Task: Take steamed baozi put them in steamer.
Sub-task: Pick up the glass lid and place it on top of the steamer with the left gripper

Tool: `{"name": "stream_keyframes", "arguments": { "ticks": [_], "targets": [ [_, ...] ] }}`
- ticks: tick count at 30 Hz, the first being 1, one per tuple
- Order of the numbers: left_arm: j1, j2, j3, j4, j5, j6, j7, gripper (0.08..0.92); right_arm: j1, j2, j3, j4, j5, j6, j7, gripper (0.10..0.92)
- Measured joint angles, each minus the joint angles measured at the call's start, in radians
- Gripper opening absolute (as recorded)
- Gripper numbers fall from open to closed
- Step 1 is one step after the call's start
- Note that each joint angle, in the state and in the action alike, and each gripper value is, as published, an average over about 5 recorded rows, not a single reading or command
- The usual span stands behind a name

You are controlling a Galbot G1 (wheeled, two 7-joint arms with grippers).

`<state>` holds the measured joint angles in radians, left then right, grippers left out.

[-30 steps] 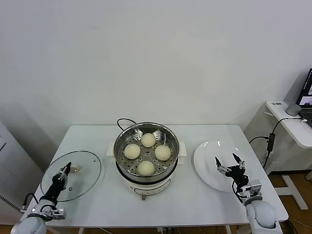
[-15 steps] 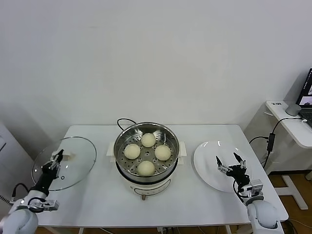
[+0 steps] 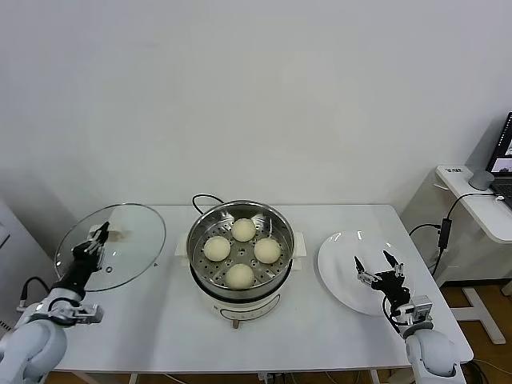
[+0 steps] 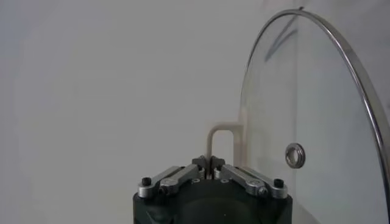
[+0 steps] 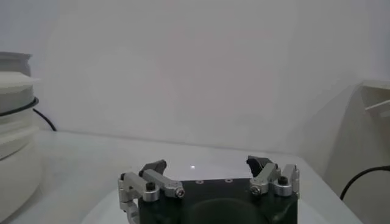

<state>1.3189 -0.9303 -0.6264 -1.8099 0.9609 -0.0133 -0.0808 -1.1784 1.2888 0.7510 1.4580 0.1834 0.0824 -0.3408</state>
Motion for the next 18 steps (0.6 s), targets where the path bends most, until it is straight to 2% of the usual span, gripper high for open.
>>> {"name": "stream_keyframes", "arguments": {
  "ticks": [18],
  "targets": [
    [-0.134,-0.026,0.304,-0.211,0.093,0.318,0.153,0.103,-0.001,-0.003,-0.001,0.0,-0.004,0.0,0.0,0.823]
  ]
}}
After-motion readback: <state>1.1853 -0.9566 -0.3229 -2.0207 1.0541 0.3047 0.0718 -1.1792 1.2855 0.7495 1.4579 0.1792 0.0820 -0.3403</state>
